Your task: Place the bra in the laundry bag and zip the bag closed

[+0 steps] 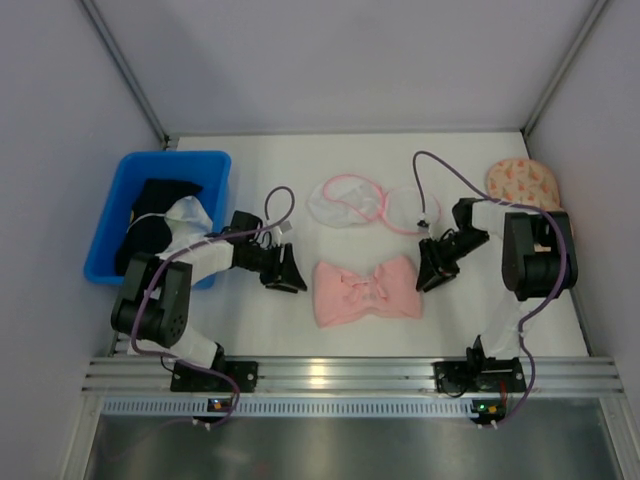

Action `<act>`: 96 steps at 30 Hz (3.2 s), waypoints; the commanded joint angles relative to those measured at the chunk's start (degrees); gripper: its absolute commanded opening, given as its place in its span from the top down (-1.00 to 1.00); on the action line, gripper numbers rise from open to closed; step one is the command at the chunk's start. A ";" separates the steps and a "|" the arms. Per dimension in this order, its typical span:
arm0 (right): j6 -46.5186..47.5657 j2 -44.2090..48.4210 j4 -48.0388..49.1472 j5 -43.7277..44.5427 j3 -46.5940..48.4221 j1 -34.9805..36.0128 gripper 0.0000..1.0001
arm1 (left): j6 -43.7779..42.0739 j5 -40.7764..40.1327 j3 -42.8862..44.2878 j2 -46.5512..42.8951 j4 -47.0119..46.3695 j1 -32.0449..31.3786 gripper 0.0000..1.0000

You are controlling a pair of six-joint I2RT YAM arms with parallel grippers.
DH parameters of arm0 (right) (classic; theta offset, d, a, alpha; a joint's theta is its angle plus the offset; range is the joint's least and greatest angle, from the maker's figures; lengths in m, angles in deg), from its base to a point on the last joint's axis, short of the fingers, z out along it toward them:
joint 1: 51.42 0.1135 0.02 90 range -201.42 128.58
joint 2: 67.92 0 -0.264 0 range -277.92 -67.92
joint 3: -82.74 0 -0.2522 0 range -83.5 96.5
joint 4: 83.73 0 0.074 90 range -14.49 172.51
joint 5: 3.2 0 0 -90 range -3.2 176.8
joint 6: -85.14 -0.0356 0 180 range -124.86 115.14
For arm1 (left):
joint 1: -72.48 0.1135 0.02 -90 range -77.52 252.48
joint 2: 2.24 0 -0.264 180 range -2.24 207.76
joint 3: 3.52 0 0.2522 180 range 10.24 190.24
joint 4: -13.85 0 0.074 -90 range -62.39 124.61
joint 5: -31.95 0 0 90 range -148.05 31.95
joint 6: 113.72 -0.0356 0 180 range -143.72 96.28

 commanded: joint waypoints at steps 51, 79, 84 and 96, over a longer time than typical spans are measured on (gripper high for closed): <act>-1.20 5.08 -2.99 -13.34 4.65 3.15 1.00 | 18.98 2.84 1.39 -11.04 -7.30 -4.66 1.00; -2.08 -1.33 -3.17 -24.24 8.34 13.01 1.00 | 37.78 -12.28 18.09 -0.24 -11.42 -24.34 1.00; -1.91 -1.60 -3.17 -23.45 7.73 11.25 1.00 | 40.07 -12.81 20.03 6.79 -17.13 -27.33 1.00; -2.35 -1.77 -1.93 -21.25 5.26 9.67 0.85 | 45.70 -12.98 22.40 17.61 -28.83 -30.06 1.00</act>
